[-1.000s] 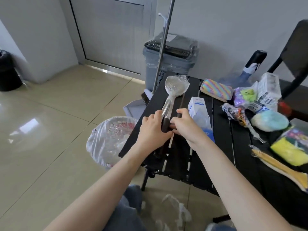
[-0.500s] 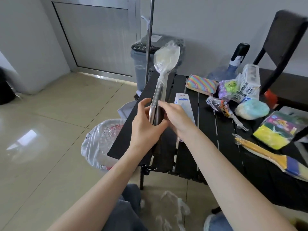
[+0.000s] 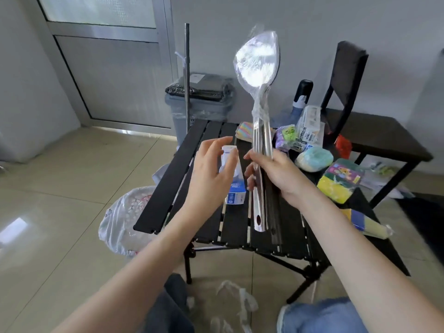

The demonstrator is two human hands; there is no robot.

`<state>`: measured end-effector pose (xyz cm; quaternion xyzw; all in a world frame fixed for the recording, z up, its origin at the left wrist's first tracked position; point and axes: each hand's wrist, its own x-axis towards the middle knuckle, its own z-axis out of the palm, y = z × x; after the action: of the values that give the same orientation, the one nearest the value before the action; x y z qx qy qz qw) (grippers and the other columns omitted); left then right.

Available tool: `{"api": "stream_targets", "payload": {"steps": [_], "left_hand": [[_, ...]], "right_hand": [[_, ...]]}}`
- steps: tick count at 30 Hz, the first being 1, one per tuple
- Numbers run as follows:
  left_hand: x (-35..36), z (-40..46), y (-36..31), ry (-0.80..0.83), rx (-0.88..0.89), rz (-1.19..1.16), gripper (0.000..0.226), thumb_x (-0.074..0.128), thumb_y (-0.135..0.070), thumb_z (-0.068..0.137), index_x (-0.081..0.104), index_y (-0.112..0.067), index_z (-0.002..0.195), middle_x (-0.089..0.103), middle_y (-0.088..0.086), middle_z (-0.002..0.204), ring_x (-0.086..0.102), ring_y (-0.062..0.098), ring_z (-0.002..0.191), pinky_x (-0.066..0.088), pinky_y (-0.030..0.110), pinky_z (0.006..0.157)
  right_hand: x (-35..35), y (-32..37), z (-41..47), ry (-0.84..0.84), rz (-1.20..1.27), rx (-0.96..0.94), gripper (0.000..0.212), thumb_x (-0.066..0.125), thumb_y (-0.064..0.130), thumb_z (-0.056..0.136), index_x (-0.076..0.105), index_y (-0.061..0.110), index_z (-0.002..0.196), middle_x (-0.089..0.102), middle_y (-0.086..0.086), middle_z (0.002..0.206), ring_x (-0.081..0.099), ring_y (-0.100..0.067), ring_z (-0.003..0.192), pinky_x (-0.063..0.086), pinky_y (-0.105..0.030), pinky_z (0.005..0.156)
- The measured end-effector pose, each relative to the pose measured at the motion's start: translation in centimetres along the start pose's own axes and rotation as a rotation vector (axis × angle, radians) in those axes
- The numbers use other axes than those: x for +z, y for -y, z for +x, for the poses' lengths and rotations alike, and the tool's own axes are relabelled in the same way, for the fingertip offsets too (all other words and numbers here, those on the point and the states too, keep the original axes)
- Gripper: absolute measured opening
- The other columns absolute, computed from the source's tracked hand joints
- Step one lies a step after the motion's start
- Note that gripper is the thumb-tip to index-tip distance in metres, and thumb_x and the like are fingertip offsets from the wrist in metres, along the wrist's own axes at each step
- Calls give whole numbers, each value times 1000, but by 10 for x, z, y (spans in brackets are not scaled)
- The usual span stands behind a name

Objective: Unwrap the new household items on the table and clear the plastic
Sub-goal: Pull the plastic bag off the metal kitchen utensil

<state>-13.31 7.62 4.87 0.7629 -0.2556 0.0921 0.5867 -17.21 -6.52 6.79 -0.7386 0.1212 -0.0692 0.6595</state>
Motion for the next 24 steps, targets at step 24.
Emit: {"api": "stream_targets", "payload": {"steps": [24], "left_hand": [[45,-6,-55,161,-165,-216,12,59,-19,94,60,-12,84,65,3,86,67,5,63,55,22,55]], "right_hand": [[-77,-9,-98,17,-305,-28,37,43,31,102,63,1,95,53,-12,61,46,-25,48,41,-35,55]]}}
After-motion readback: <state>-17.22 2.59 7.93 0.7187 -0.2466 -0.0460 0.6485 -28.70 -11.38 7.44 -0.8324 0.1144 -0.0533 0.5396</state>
